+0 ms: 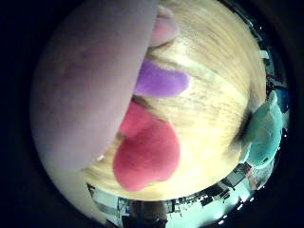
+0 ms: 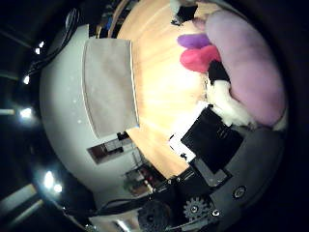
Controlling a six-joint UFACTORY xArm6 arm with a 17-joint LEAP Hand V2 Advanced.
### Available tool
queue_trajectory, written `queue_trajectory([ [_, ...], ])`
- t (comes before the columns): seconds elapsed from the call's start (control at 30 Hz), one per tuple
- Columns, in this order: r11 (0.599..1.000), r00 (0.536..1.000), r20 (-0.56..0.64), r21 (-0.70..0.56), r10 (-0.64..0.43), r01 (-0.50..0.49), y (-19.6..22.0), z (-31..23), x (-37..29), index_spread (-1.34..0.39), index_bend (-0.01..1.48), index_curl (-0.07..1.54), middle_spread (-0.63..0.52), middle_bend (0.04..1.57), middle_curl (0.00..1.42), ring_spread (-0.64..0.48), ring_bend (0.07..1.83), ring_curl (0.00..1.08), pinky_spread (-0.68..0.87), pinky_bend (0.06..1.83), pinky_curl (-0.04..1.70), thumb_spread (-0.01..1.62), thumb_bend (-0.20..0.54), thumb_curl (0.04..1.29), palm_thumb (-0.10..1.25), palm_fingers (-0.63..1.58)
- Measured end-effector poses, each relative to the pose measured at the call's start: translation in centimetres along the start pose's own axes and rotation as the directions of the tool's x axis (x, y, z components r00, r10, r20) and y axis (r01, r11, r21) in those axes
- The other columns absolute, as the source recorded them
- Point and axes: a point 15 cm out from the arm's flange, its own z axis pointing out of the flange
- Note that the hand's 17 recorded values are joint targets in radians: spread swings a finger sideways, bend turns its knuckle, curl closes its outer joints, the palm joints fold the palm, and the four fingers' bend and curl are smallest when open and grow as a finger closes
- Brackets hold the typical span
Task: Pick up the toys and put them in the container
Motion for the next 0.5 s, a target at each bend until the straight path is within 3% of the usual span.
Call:
queue_trajectory([
  [0.5, 1.000, 1.000, 0.000, 0.000, 0.000, 0.000, 0.00, 0.00, 0.00, -0.65, 0.16, 0.70, -0.59, 0.45, 0.77, -0.40, 1.00, 0.57, -0.50, 1.26, 0.46, 0.98, -0.019, 0.68, 0.89, 1.05],
])
